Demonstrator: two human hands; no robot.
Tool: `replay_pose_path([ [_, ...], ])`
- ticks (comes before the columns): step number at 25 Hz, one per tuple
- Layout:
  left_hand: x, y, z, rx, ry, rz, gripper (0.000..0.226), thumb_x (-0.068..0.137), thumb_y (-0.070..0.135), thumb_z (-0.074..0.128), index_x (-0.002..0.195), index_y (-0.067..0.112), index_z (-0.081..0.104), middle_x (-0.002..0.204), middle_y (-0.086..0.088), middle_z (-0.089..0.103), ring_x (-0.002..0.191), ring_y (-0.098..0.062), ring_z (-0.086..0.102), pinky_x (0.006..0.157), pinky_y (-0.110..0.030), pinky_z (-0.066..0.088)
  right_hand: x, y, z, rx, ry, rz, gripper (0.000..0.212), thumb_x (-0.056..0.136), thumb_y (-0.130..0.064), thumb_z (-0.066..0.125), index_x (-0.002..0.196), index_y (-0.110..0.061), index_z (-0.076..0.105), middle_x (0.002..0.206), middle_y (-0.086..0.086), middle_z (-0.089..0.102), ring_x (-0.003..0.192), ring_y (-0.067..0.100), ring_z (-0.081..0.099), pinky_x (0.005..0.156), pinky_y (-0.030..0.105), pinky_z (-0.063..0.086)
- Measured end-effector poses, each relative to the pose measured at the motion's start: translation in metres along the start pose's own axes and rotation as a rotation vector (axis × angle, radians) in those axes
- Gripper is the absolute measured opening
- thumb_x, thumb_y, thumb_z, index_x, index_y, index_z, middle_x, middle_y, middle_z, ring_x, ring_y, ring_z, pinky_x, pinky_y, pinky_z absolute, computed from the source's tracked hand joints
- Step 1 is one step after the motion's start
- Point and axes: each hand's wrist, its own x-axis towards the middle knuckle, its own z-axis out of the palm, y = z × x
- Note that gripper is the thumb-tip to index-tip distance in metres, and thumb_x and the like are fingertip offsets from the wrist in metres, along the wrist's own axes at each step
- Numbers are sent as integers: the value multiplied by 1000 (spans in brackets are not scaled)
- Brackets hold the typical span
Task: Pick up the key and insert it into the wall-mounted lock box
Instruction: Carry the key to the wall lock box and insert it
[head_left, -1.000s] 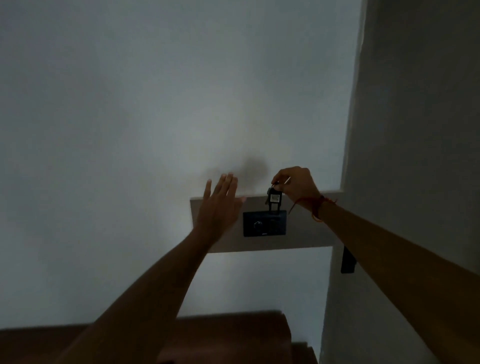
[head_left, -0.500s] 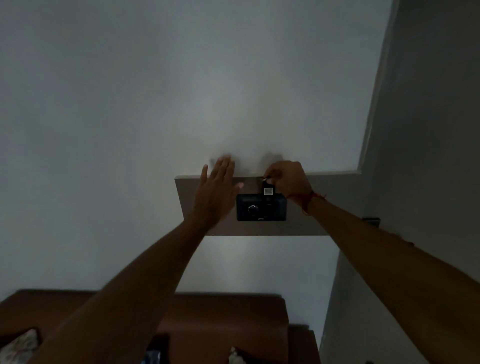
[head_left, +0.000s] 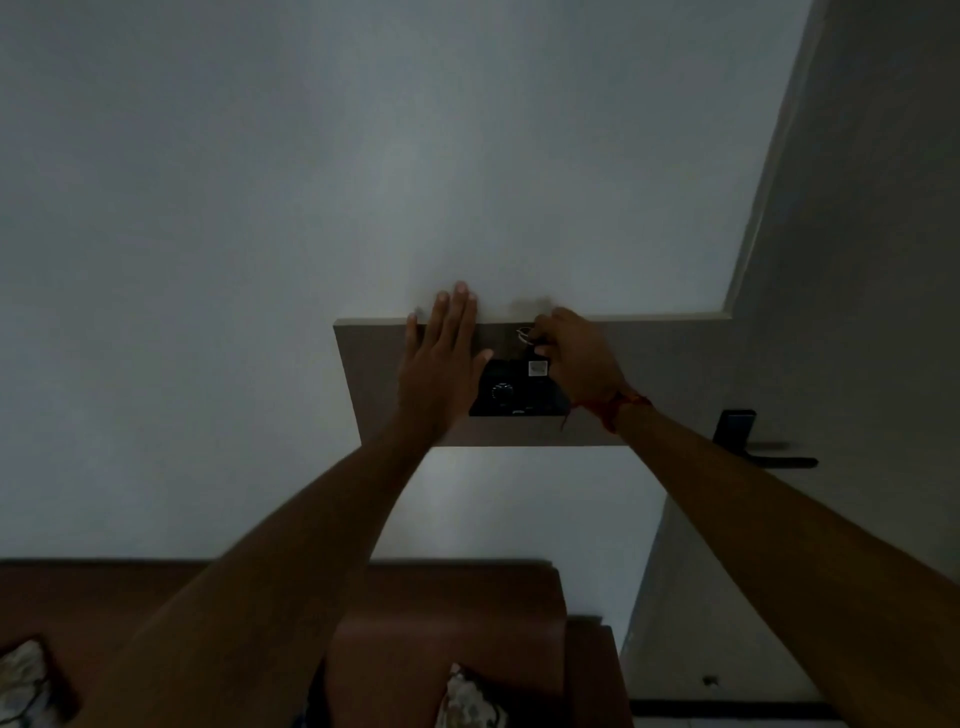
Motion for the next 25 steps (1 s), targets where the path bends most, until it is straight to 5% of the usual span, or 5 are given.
replay_pose_path([
  [6, -1, -2, -4, 6, -21, 16, 74, 108, 46, 38, 165, 12, 7, 175, -8, 2, 163, -27, 4, 131, -58, 10, -4, -1, -1, -34, -12, -9, 30, 79, 0, 61, 103, -17, 56, 99, 11, 50, 77, 21, 49, 61, 37, 52],
  [12, -1, -4, -10, 5, -37, 28, 70, 109, 43, 35, 165, 13, 5, 175, -8, 0, 163, -27, 2, 132, -57, 8, -5, -9, -9, -175, -83, -103, 38, 76, -5, 72, 110, -14, 59, 113, 17, 48, 96, 31, 53, 72, 37, 55],
  [19, 1, -3, -16, 7, -60, 30, 68, 110, 43, 32, 165, 13, 6, 175, -8, 1, 163, -27, 3, 131, -57, 7, 9, -20, -19, -304, -218, -221, 5, 77, -7, 74, 80, -9, 71, 97, 18, 53, 84, 34, 51, 64, 42, 51],
  [25, -2, 1, -18, -8, -59, 28, 67, 110, 41, 33, 165, 12, 8, 175, -9, 2, 163, -28, 4, 131, -57, 8, 15, -10, -32, -224, -331, -215, 14, 79, 0, 63, 75, -10, 72, 101, 21, 53, 92, 37, 51, 73, 40, 48],
])
